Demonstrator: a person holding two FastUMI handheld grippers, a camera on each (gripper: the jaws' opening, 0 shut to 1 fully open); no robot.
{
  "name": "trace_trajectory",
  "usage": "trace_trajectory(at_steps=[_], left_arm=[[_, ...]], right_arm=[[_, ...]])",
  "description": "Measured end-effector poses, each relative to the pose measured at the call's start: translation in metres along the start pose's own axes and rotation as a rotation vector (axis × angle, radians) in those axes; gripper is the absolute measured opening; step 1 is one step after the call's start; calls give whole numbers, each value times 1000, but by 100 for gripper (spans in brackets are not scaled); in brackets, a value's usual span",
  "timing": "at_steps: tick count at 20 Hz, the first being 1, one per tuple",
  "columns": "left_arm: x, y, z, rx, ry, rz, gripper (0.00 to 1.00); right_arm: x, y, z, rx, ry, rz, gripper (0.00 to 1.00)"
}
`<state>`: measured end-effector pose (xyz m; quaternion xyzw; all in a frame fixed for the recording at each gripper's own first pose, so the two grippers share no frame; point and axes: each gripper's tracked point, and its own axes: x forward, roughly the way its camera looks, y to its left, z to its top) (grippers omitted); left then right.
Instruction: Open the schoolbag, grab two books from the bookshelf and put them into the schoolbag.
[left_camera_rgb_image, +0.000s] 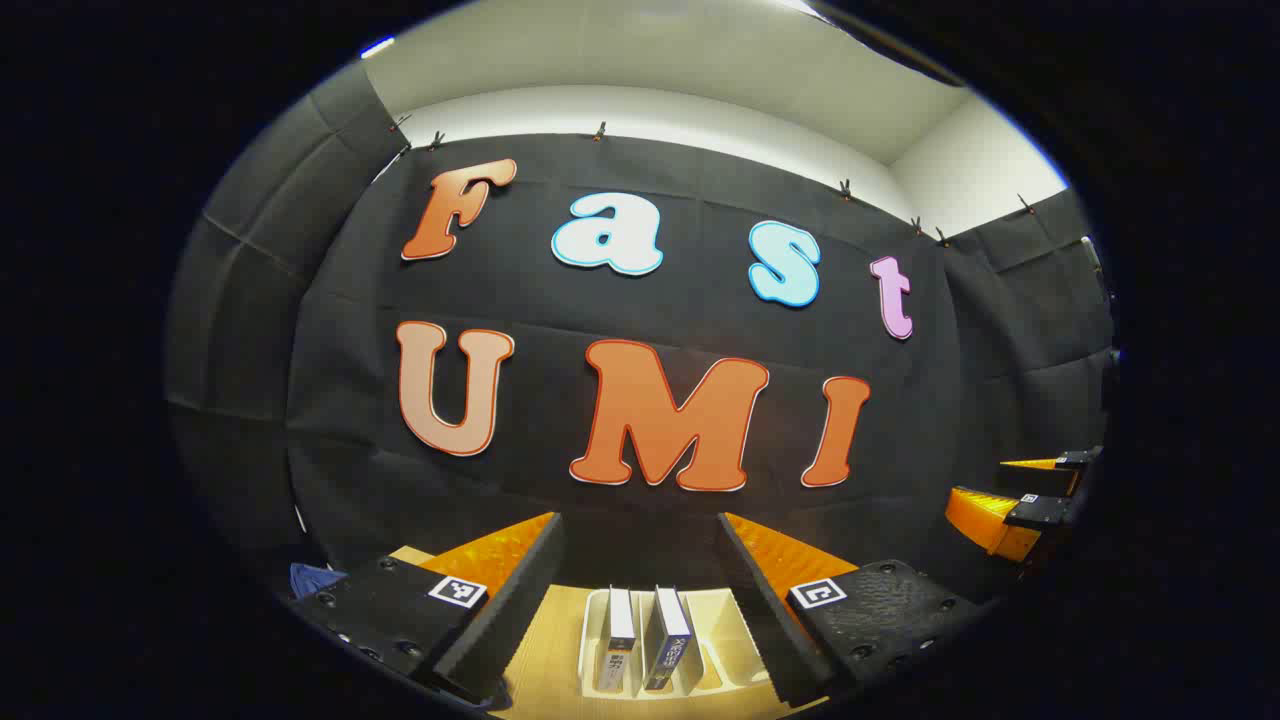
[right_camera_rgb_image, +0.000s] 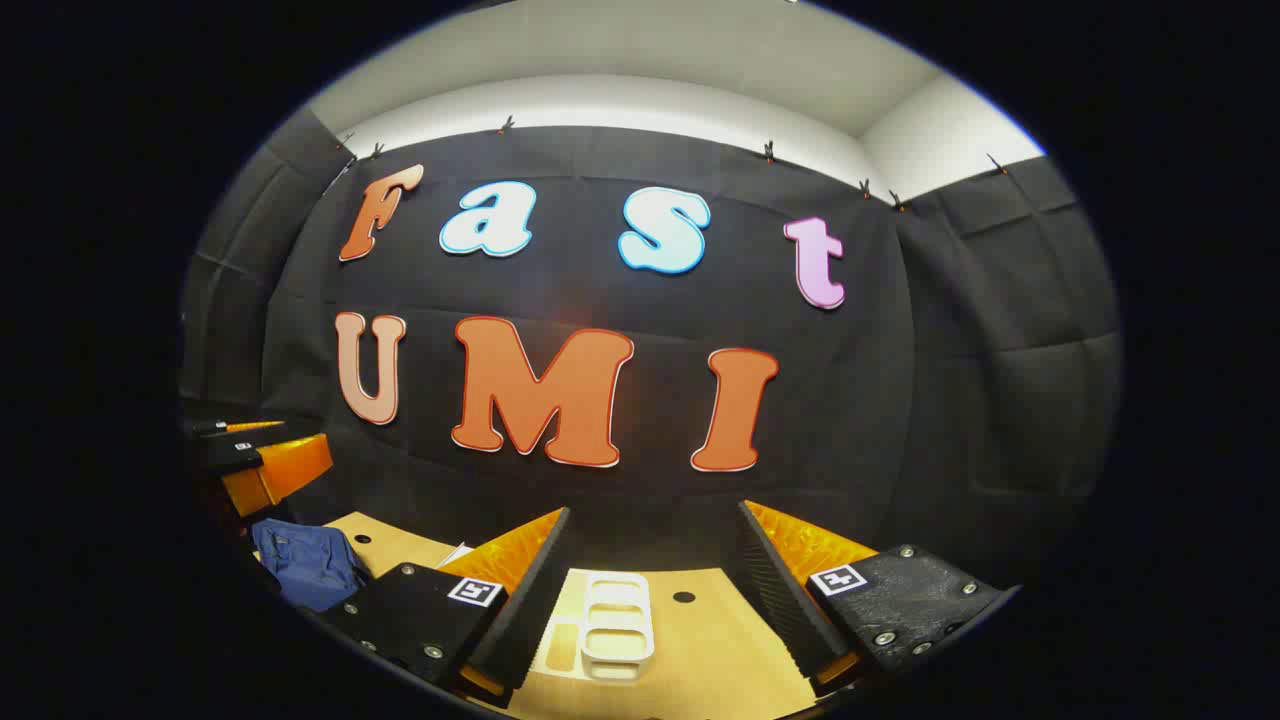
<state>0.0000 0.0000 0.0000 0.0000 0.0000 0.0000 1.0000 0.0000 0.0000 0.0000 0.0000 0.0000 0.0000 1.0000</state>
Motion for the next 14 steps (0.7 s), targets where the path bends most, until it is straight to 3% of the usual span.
trace_trajectory(at_steps=[1, 7, 14], left_arm=[[1, 3, -3, 24, 0, 15, 92], [4, 14, -13, 78, -4, 125, 94], [3, 18, -19, 118, 4, 100, 93]], right_arm=[[6, -7, 0, 12, -16, 7, 95], [25, -3, -33, 29, -9, 115, 95], [25, 22, -37, 25, -41, 85, 96]])
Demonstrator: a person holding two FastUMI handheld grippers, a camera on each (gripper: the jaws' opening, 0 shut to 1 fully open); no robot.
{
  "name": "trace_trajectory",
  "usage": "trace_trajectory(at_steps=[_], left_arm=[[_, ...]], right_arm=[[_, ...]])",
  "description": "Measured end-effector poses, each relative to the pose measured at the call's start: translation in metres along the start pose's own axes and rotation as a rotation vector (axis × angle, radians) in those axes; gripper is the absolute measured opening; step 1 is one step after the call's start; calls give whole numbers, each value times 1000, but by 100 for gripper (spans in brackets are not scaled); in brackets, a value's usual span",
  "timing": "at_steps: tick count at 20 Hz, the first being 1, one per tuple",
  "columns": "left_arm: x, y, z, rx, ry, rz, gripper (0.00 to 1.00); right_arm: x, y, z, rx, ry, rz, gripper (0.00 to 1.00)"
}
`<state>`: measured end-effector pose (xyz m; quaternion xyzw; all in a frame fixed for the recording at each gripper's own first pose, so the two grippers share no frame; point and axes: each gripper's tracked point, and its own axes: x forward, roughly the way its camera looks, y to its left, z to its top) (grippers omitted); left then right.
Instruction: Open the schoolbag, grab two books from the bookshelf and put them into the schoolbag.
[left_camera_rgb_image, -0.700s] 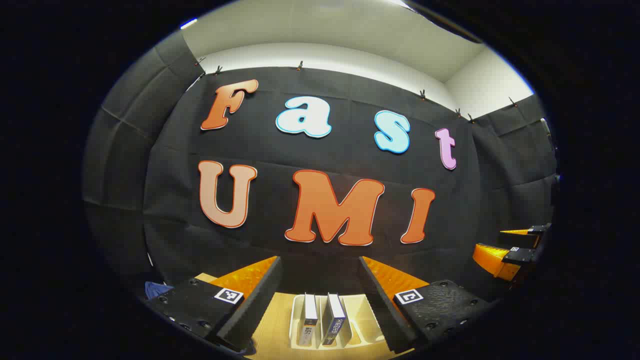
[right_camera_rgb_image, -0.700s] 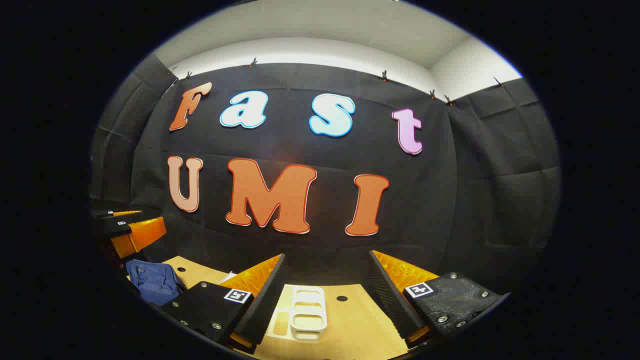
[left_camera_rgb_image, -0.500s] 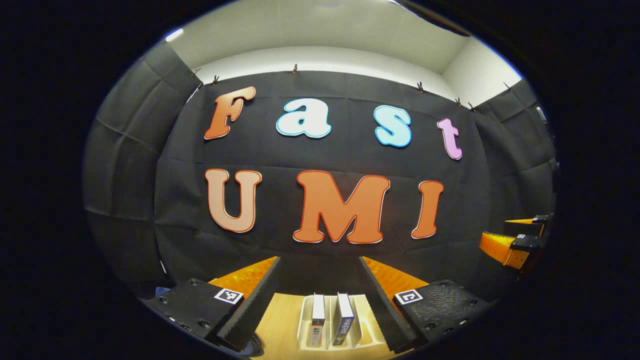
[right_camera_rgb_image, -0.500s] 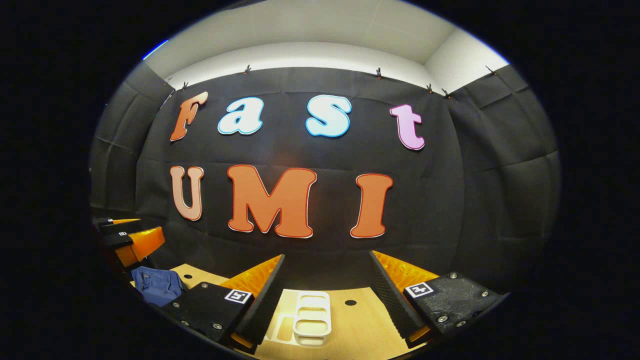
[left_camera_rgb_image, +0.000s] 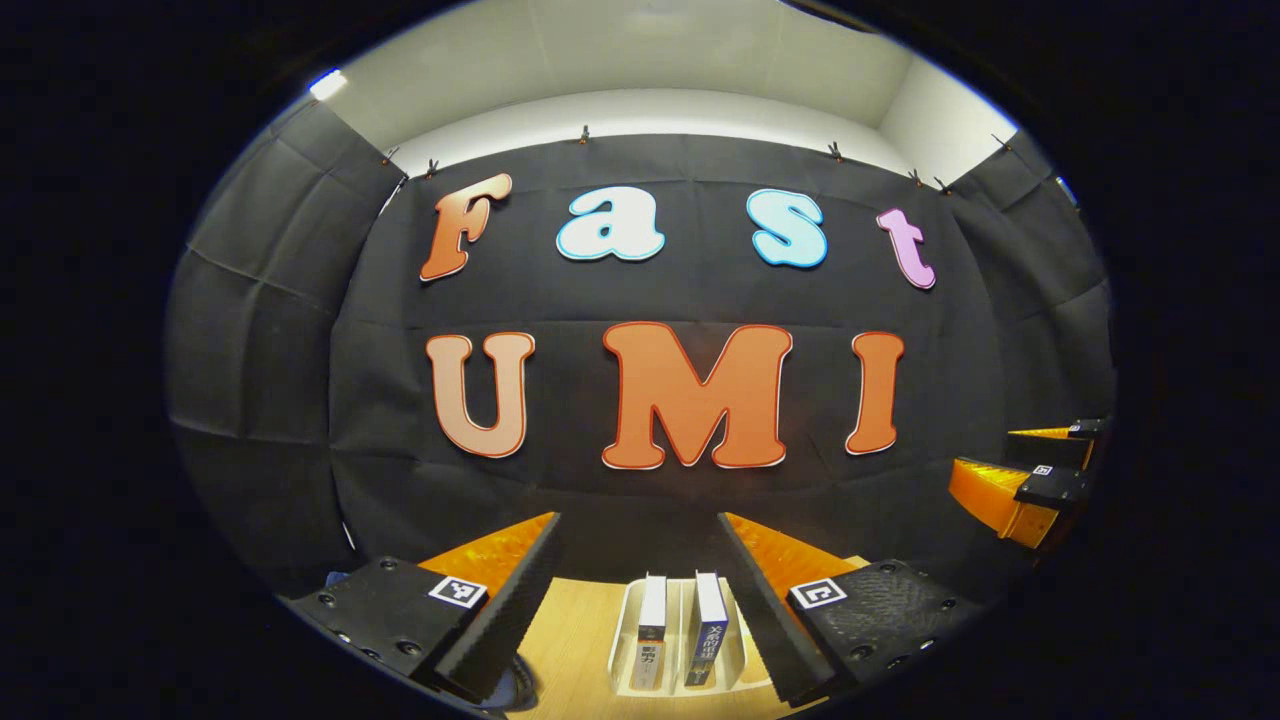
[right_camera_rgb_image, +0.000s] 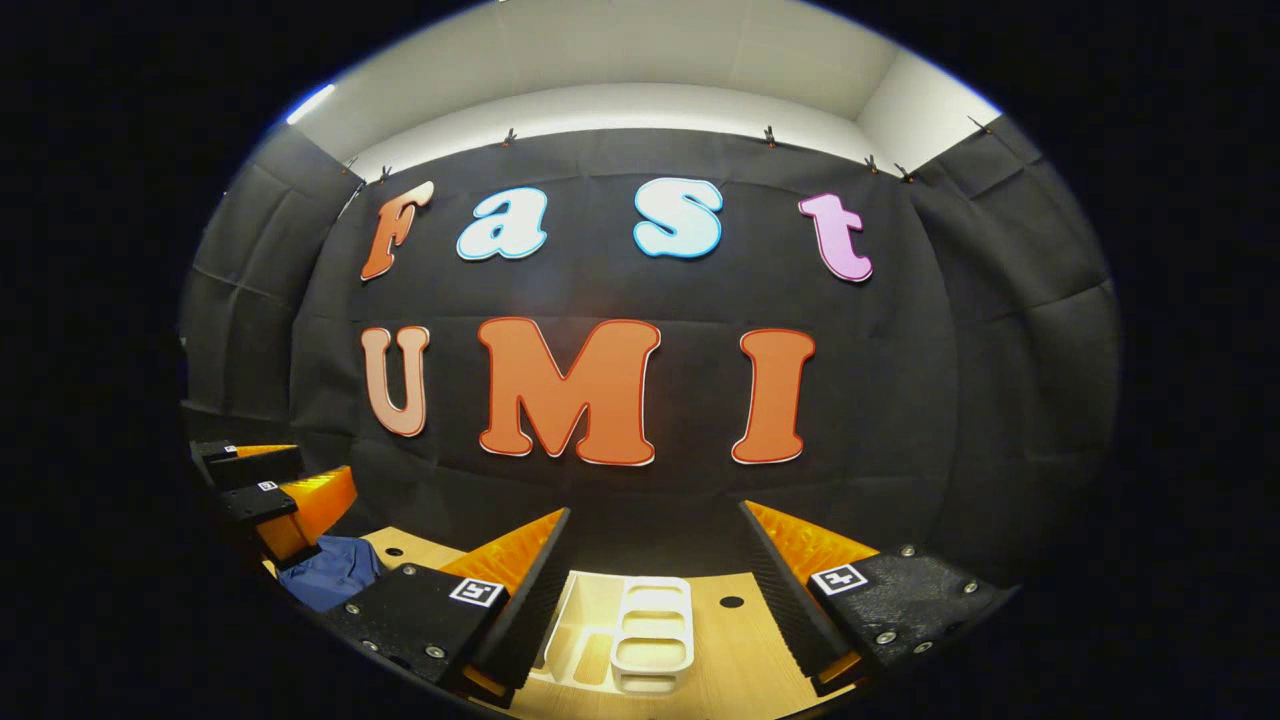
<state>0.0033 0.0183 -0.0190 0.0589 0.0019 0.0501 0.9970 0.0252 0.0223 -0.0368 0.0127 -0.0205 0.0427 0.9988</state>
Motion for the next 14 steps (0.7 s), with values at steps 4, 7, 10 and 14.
trace_trajectory(at_steps=[4, 7, 10, 14], left_arm=[[4, 1, 3, 26, -18, -48, 93], [7, -1, 1, 14, -20, -71, 94], [4, 2, 4, 1, -27, -71, 93], [12, -8, 14, -27, -88, -115, 94]], right_arm=[[1, 21, 0, 25, -2, -12, 95], [2, 31, -1, 5, 3, -15, 96], [4, 43, -3, -11, 20, -8, 95], [2, 56, -2, -33, 21, 7, 95]])
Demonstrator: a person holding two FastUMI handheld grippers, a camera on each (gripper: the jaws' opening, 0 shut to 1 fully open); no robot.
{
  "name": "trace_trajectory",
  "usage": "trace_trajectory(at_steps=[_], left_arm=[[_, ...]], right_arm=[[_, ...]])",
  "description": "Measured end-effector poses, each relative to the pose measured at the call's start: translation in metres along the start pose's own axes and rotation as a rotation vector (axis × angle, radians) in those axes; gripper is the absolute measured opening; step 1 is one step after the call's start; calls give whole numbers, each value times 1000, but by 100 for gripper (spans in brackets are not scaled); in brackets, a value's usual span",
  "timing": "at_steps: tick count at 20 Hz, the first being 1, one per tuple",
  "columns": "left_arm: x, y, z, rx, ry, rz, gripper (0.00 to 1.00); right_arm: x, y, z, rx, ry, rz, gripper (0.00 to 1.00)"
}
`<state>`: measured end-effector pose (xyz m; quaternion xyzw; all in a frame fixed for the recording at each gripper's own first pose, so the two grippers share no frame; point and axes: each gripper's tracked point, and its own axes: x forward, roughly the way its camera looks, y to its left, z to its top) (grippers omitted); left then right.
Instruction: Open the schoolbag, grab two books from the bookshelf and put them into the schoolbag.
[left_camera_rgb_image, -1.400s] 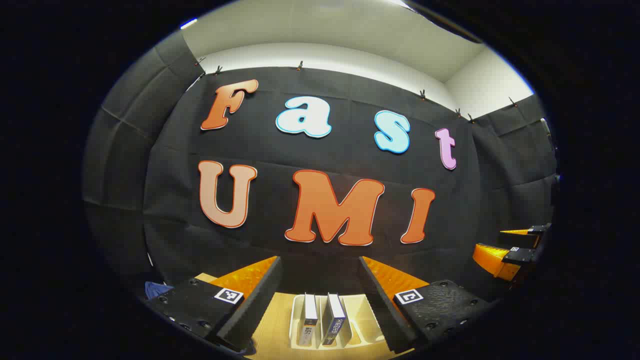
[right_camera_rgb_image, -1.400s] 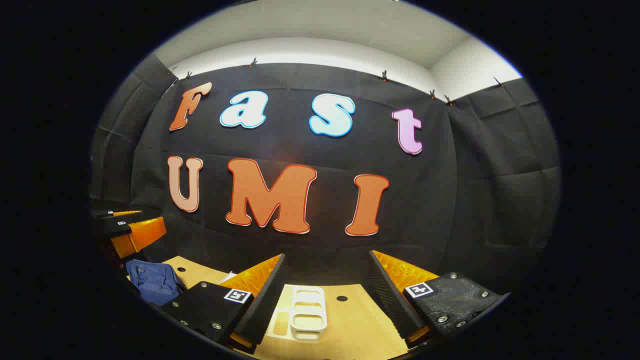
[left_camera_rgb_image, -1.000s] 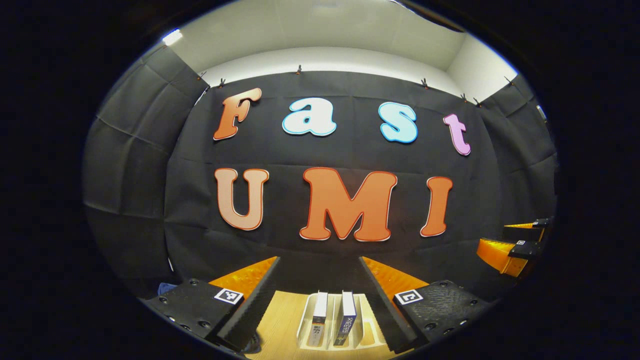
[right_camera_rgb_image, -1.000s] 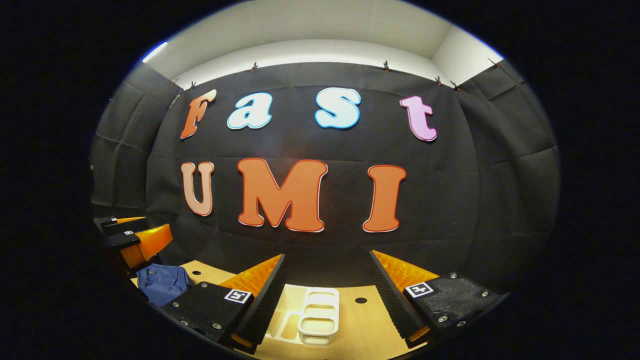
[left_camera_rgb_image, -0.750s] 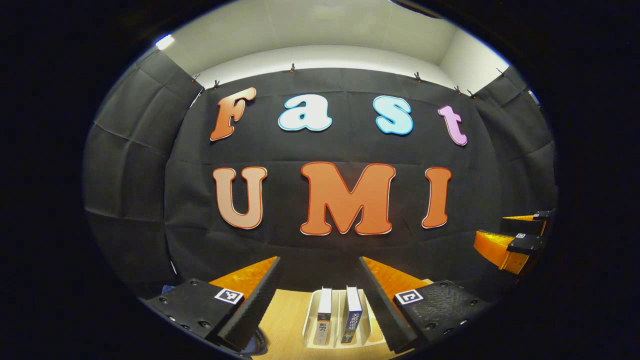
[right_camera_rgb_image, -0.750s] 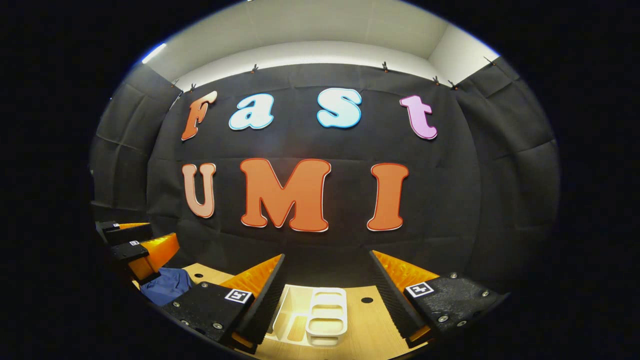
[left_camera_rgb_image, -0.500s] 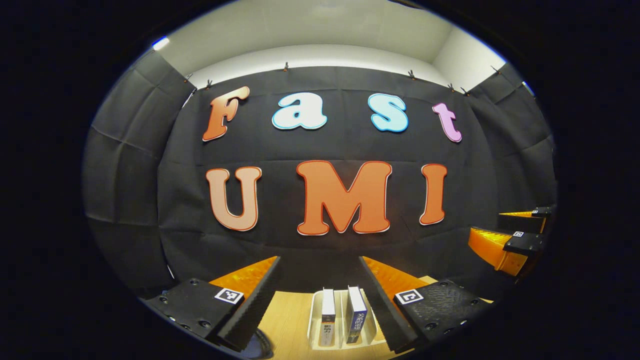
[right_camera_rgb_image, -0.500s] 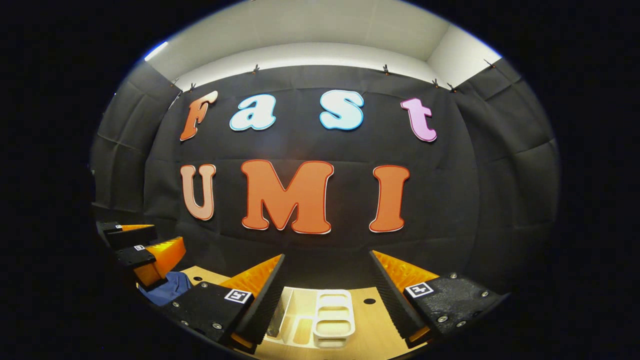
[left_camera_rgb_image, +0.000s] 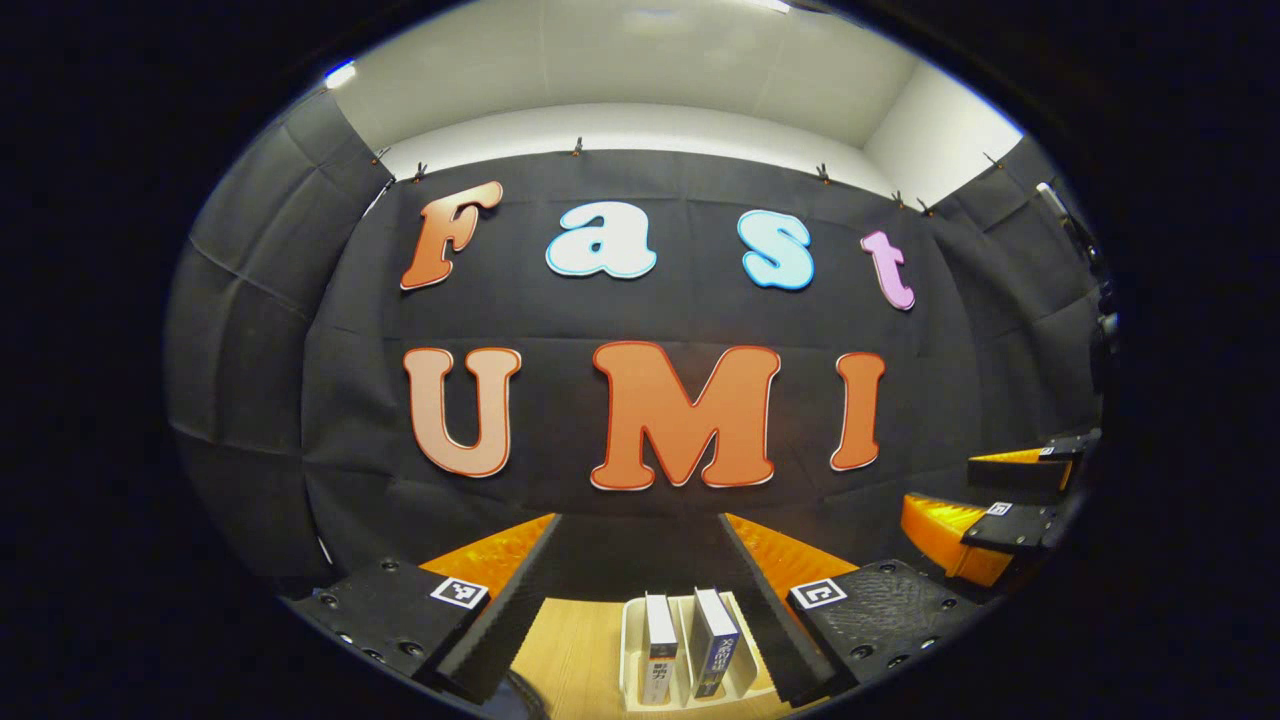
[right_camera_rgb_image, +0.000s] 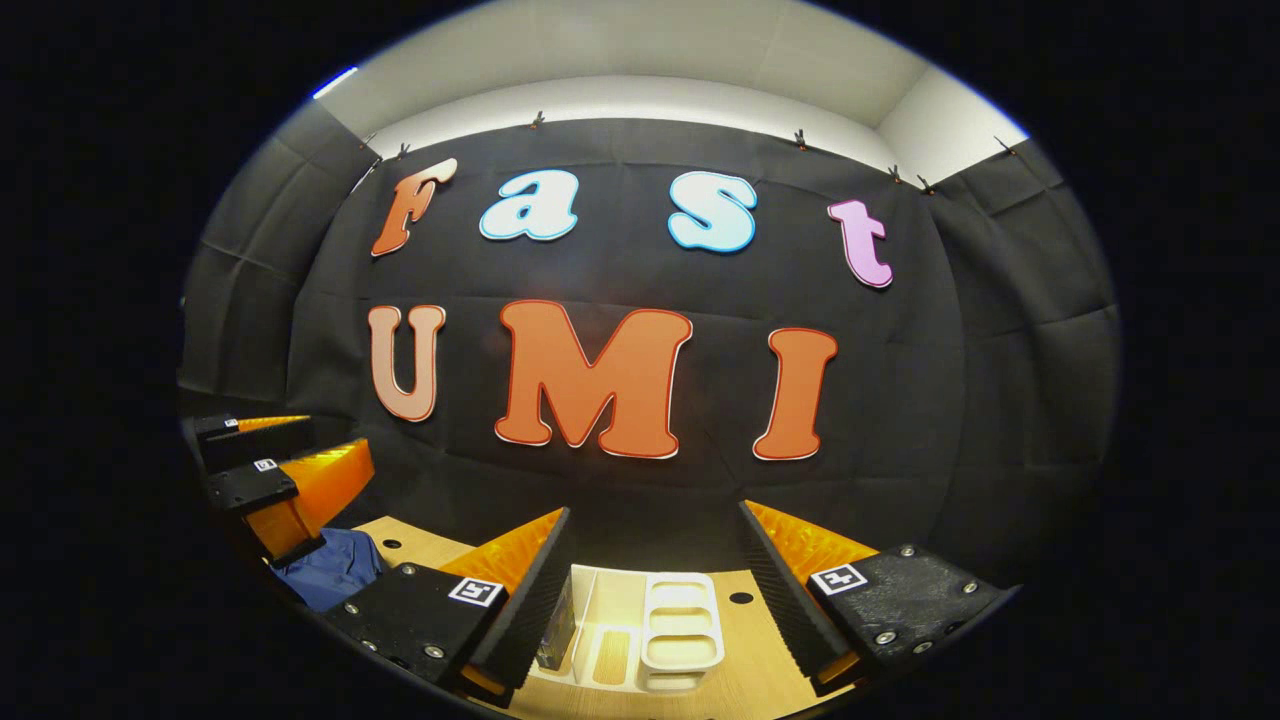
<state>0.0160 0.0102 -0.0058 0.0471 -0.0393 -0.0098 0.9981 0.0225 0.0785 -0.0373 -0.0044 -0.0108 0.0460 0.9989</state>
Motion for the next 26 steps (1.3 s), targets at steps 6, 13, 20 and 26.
trace_trajectory(at_steps=[6, 13, 20, 26], left_arm=[[-9, -3, -4, -11, 30, -33, 92], [-9, 18, -9, 23, 42, 60, 92], [-5, 24, -6, 22, 24, 93, 92], [-11, 26, -12, 75, 58, 96, 93]], right_arm=[[1, 16, 1, -3, 3, 27, 95], [0, 23, 0, 7, 6, 47, 95], [2, 27, -4, 0, 16, 55, 95], [3, 24, -8, -12, 25, 21, 95]])
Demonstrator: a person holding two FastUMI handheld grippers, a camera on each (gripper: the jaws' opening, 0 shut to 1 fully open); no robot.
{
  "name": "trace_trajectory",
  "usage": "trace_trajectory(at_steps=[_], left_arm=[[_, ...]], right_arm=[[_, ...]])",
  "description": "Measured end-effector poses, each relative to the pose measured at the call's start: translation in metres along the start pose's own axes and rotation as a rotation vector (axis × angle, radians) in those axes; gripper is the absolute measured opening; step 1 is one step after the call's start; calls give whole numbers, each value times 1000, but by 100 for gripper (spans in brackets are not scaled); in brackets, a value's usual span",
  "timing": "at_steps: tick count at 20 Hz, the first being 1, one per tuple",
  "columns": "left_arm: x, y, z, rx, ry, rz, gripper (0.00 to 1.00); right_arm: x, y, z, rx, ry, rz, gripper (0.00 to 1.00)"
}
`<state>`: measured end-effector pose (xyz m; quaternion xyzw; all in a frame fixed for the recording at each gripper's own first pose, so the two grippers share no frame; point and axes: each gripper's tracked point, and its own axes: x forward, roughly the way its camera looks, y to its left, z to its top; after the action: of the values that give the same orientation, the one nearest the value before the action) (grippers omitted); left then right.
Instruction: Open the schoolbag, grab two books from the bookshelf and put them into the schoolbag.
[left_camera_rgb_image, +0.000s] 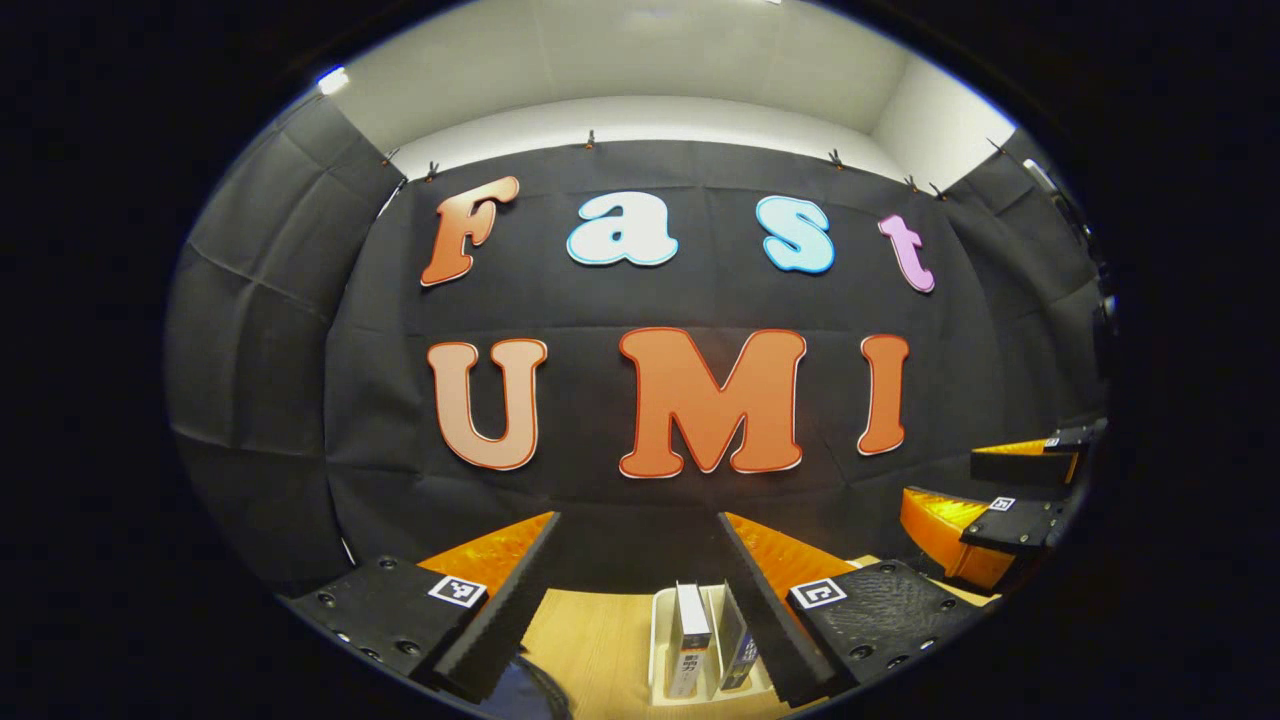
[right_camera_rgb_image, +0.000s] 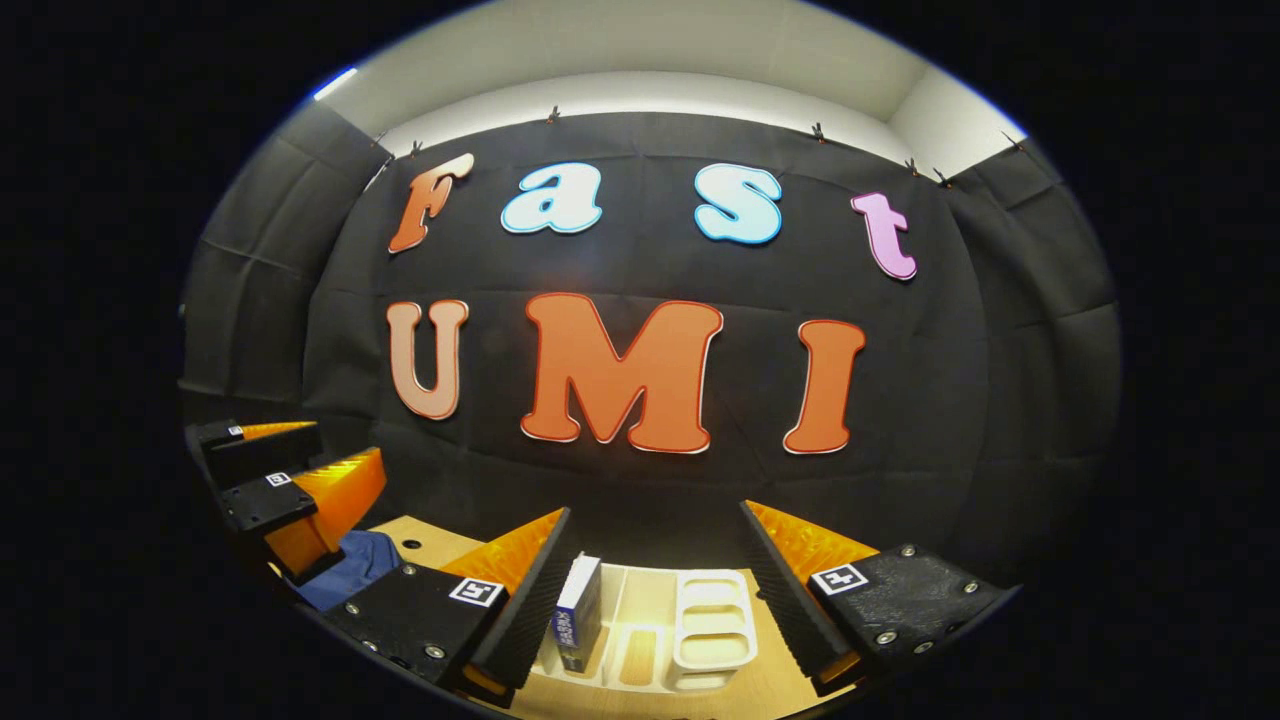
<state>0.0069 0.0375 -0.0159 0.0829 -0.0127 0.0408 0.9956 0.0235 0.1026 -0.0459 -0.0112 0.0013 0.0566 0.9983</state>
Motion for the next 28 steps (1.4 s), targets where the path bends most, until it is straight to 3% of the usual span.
trace_trajectory(at_steps=[6, 7, 8, 11, 13, 15, 20, 22, 24, 25, 28], left_arm=[[1, -1, -3, 17, 12, -10, 94], [1, -2, -5, 16, 19, -10, 94], [0, -2, -5, 14, 23, -11, 94], [0, -2, -7, 17, 34, -7, 94], [0, 0, -8, 16, 36, 2, 94], [0, 4, -9, 20, 40, 23, 95], [-8, 14, -17, 28, 78, 72, 95], [-13, 22, -24, 55, 106, 98, 95], [-22, 33, -33, 103, 137, 124, 98], [-25, 40, -34, 135, 151, 143, 99], [-38, 63, -52, 251, 220, 184, 99]], right_arm=[[10, -2, -5, 24, 13, 18, 95], [10, -2, -6, 26, 14, 21, 100], [11, -3, -6, 28, 14, 22, 95], [13, -9, -7, 27, 16, 13, 95], [15, -11, -8, 35, 17, 17, 100], [15, -14, -10, 37, 18, 19, 95], [20, -19, -15, 55, 22, 48, 100], [20, -19, -19, 60, 29, 71, 95], [19, -21, -24, 61, 38, 92, 100], [18, -24, -28, 63, 42, 103, 95], [16, -33, -36, 66, 52, 135, 95]])
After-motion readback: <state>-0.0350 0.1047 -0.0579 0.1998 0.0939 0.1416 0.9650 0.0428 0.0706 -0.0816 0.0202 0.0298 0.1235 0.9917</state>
